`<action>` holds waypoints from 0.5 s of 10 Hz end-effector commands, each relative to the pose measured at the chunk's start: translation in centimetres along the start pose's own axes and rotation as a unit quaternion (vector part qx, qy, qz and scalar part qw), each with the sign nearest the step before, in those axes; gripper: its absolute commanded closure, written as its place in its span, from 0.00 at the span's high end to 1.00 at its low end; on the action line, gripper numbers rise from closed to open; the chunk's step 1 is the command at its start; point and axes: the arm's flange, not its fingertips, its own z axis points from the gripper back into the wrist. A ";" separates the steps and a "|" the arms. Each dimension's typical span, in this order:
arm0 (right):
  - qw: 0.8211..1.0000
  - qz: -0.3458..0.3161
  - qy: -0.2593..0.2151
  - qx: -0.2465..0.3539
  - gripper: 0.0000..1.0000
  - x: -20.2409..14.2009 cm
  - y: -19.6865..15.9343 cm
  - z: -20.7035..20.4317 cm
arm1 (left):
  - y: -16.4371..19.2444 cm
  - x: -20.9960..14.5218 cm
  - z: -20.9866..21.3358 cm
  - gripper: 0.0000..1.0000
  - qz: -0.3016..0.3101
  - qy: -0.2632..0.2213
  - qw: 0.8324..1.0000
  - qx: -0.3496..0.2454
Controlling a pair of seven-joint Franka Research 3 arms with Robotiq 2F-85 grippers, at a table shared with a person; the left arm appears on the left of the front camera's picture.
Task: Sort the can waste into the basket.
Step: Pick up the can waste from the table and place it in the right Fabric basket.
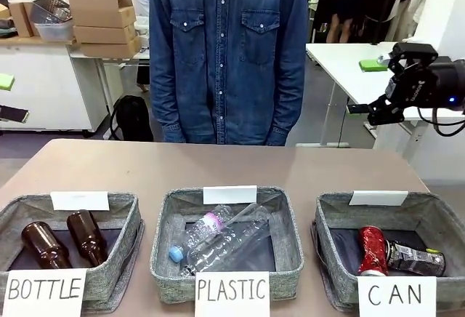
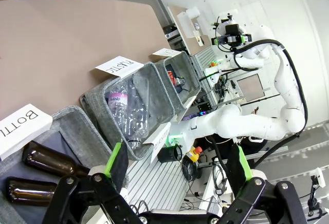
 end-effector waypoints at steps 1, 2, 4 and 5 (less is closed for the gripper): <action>0.999 0.023 0.026 -0.003 1.00 0.3 0.5 0.7 | -0.1 -0.1 0.1 1.00 -0.007 0.002 1.000 -0.005; 0.999 0.023 0.026 -0.003 1.00 0.3 0.5 0.7 | -0.1 -0.1 0.1 1.00 -0.007 0.002 1.000 -0.005; 0.999 0.023 0.026 -0.003 1.00 0.3 0.5 0.7 | -0.1 -0.1 0.1 1.00 -0.007 0.002 1.000 -0.005; 0.999 0.023 0.026 -0.003 1.00 0.3 0.5 0.7 | -0.1 -0.1 0.1 1.00 -0.007 0.002 1.000 -0.005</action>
